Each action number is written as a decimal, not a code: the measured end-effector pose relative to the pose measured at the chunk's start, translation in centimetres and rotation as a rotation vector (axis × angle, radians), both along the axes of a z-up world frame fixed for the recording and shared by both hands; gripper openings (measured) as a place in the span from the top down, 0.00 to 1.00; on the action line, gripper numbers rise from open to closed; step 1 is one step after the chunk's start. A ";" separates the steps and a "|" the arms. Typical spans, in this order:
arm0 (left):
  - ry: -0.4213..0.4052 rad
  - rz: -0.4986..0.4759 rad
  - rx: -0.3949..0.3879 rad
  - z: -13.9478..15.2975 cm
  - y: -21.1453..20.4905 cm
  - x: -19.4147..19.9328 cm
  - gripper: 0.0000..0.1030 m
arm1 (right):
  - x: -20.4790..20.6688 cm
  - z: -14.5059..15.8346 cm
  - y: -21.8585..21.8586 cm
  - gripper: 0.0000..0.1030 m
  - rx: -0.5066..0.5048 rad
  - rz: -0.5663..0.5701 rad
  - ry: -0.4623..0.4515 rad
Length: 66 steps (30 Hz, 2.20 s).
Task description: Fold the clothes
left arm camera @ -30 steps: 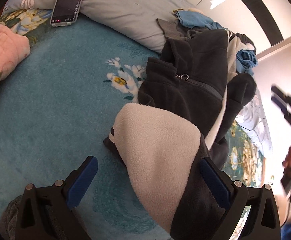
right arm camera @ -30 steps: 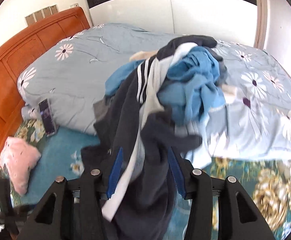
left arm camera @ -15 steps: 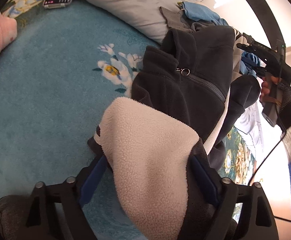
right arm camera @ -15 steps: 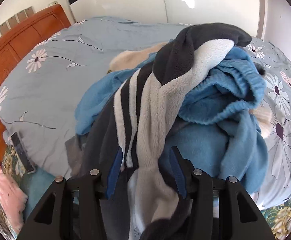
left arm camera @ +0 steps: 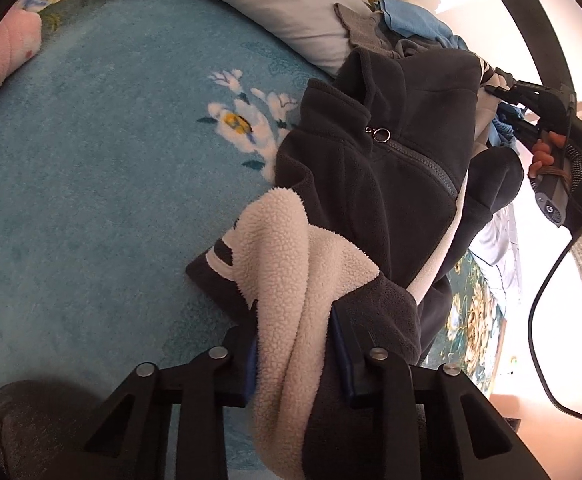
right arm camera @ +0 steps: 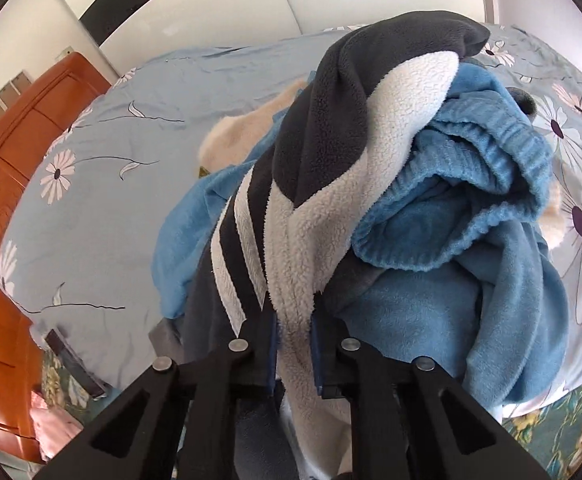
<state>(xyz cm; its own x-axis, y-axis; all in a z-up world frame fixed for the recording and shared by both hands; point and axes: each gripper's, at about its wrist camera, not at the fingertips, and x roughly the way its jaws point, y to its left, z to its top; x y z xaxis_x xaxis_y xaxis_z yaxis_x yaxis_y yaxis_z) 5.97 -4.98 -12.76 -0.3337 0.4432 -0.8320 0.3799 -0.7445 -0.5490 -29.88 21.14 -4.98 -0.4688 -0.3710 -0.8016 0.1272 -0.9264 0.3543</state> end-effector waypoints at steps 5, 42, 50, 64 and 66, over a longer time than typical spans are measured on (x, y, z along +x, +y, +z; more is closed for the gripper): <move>0.028 -0.043 -0.051 1.2 0.3 0.5 0.73 | 2.5 2.8 3.0 0.88 -0.096 -0.022 0.037; 0.571 -0.062 -0.194 24.1 -3.0 5.5 0.76 | 37.5 24.3 28.2 0.88 -0.318 -0.252 0.554; 0.593 -0.108 -0.234 25.0 -1.0 4.2 0.76 | 36.1 20.6 29.5 0.88 -0.320 -0.291 0.453; 0.798 -0.106 -0.282 34.3 -4.4 10.8 0.76 | 43.8 25.5 28.8 0.89 -0.304 -0.218 0.593; 0.812 -0.101 -0.293 35.4 -5.0 10.1 0.76 | 43.2 25.9 28.5 0.89 -0.287 -0.201 0.593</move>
